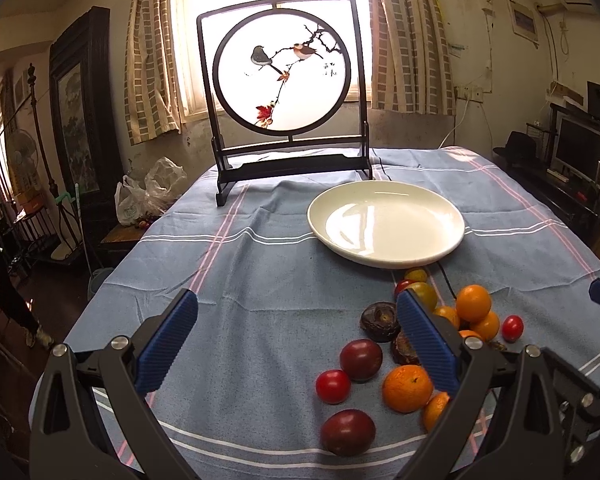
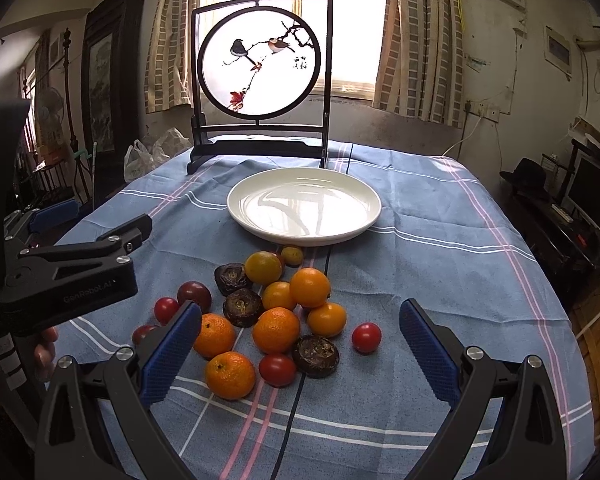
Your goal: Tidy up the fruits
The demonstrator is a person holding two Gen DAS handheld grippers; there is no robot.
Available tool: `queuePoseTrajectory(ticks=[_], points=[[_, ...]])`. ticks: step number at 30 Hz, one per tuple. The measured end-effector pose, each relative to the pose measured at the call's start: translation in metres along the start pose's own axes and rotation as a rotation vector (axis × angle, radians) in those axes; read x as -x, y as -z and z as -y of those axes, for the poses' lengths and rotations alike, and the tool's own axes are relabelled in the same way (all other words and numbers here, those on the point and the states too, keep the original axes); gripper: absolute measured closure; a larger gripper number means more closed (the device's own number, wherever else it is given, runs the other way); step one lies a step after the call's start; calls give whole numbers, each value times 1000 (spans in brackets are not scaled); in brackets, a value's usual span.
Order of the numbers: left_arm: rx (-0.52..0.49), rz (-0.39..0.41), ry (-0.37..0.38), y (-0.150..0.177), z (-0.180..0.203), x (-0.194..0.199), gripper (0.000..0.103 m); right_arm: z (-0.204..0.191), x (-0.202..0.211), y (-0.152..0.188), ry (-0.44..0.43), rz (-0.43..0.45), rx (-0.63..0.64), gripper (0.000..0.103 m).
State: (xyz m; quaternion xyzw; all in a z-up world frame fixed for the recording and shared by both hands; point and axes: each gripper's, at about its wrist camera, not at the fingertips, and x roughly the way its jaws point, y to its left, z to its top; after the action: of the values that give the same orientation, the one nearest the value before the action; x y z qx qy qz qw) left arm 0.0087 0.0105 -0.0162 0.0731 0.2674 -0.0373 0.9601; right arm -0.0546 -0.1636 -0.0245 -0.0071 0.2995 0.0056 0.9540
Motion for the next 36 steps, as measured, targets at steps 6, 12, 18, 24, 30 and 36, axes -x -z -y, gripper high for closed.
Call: queuePoseTrajectory(ticks=[6, 12, 18, 24, 30, 36], points=[[-53, -32, 52, 21, -18, 0, 5, 5, 1, 13, -69, -42, 60, 4], [-156, -93, 168, 48, -14, 0, 5, 7, -2, 37, -191, -126, 105, 5], [-195, -123, 260, 66, -7, -4, 5, -4, -15, 45, -353, -215, 59, 32], [-225, -145, 259, 74, -11, -3, 5, -40, -37, 50, -385, -301, 146, 48], [-231, -173, 302, 79, -12, -7, 5, -44, -61, 42, -322, -314, 127, 50], [-240, -209, 332, 78, 2, -19, 5, -35, -54, 40, -328, -289, 163, 71]])
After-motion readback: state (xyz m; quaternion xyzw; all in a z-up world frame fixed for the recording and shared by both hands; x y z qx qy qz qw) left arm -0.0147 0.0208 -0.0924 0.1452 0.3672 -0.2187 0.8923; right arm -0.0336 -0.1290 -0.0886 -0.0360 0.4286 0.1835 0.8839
